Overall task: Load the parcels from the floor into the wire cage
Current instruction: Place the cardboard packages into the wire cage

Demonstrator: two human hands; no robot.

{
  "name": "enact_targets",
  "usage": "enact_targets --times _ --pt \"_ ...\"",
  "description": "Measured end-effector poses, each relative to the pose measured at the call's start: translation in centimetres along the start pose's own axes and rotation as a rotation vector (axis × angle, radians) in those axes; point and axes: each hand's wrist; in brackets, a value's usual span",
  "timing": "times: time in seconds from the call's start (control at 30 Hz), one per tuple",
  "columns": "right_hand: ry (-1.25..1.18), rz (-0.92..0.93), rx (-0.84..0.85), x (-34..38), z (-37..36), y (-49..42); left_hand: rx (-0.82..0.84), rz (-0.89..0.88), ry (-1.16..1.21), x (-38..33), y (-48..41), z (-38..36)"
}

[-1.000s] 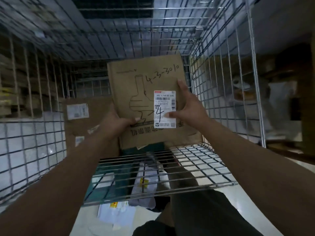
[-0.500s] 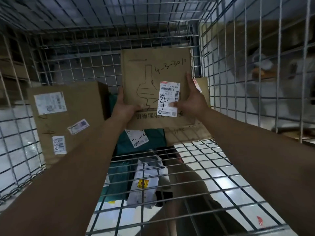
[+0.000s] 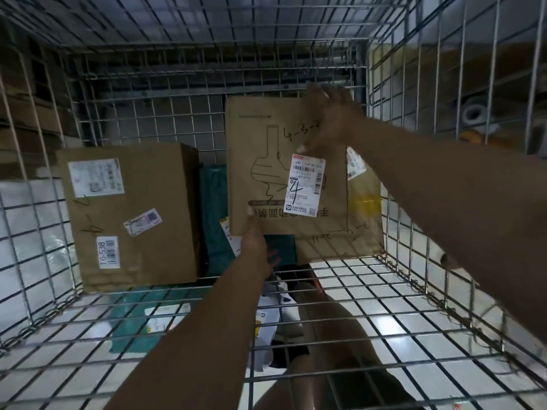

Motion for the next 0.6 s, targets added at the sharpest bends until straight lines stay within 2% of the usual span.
enact_targets --times 0.07,0.2,0.27,0.4,0.53,0.6 --pt "0.061 0.059 0.069 0.1 1.0 -1.2 0.099 0.017 0.117 0.9 0.8 -1.9" --pt "0.094 0.088 0.023 -0.7 0.4 -1.4 0.247 0.031 0.344 1.4 1.3 -4.2" --pt "0.054 0.036 0.020 -1.8 0.1 -1.0 0.251 -0.089 0.291 1.4 1.0 -4.1" --pt "-0.148 -0.112 0.038 -4.4 0.0 0.1 0.157 -0.373 0.168 -1.9 0.1 -3.1" --pt "-0.377 -0.199 -0.020 -6.7 1.2 0.5 0.189 -0.480 -0.028 -8.9 0.4 -4.0" --pt "-0.418 -0.213 -0.076 -8.2 1.8 0.2 0.191 -0.544 -0.178 -12.3 0.3 -5.3"
Point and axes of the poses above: each hand's wrist, its own y-axis away from the middle knuckle, its own z-axis out of the back of the hand, x = y × z, and after that the axes turned 4 degrees about z, right-handed
